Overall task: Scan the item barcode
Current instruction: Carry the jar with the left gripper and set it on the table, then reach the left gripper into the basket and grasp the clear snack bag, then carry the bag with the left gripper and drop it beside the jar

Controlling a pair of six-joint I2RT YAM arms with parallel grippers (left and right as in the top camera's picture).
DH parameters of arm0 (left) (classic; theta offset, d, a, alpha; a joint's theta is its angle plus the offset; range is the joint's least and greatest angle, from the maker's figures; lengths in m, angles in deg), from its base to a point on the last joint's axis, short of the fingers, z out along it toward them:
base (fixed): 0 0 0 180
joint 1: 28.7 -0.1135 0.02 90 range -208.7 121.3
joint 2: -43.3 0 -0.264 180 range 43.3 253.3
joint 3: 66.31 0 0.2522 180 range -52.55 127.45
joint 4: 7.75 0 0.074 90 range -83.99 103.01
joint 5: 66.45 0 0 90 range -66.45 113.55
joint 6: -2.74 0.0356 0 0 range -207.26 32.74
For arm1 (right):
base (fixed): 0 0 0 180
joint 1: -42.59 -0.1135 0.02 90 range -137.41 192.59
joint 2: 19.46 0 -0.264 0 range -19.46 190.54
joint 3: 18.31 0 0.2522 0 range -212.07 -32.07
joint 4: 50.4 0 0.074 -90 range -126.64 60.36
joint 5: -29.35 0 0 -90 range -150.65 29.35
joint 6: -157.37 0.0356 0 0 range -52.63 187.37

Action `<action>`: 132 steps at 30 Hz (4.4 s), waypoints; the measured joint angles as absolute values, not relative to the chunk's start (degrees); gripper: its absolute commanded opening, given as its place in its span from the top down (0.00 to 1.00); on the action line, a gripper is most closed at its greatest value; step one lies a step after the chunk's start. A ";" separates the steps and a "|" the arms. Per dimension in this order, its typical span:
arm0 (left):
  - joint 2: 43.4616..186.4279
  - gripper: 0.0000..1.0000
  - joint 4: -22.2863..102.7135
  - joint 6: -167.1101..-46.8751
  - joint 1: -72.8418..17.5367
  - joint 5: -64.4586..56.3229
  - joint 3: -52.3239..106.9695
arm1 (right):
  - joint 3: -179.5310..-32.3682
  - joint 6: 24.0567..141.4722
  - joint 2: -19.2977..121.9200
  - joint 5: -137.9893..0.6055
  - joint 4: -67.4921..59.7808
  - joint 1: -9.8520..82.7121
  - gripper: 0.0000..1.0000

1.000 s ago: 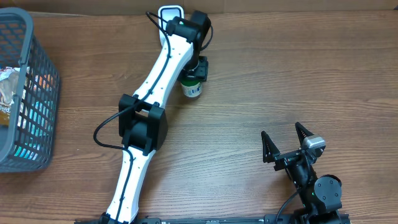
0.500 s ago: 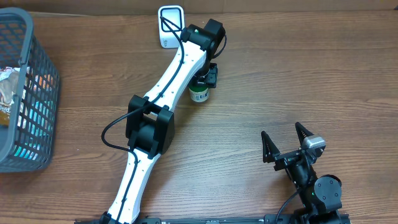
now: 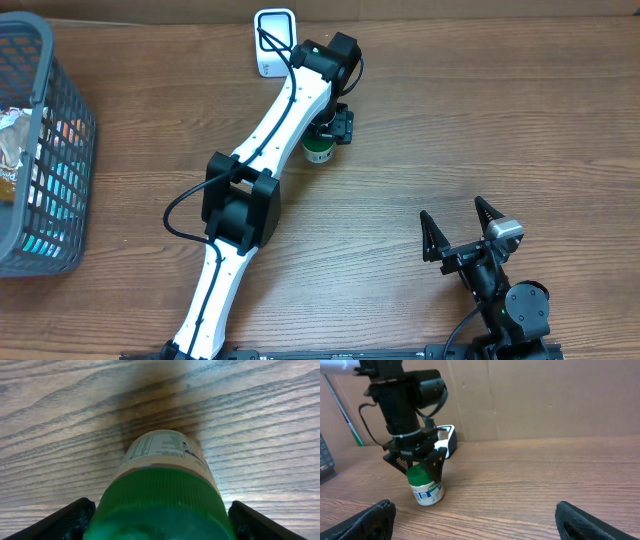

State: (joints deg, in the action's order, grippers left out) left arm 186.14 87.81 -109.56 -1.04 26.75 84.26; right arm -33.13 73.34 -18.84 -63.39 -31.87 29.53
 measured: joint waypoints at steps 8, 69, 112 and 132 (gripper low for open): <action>169.73 0.06 86.76 -108.07 -5.28 26.36 83.63 | -33.13 73.34 -18.84 -63.39 -31.87 29.53 0.00; 187.43 0.96 79.70 -88.49 -71.81 28.35 84.30 | -33.13 73.32 -18.84 -63.39 -31.89 29.53 0.00; 148.05 0.96 92.55 -102.09 -44.14 12.52 79.19 | -33.13 73.32 -18.84 -63.37 -31.87 29.53 0.00; 148.48 0.95 68.84 -120.27 -18.59 15.89 33.33 | -33.13 73.34 -18.84 -63.37 -31.87 29.53 0.00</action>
State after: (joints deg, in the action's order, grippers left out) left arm 148.48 68.84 -120.27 -18.59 15.89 33.33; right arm -33.13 73.34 -18.84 -63.37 -31.87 29.53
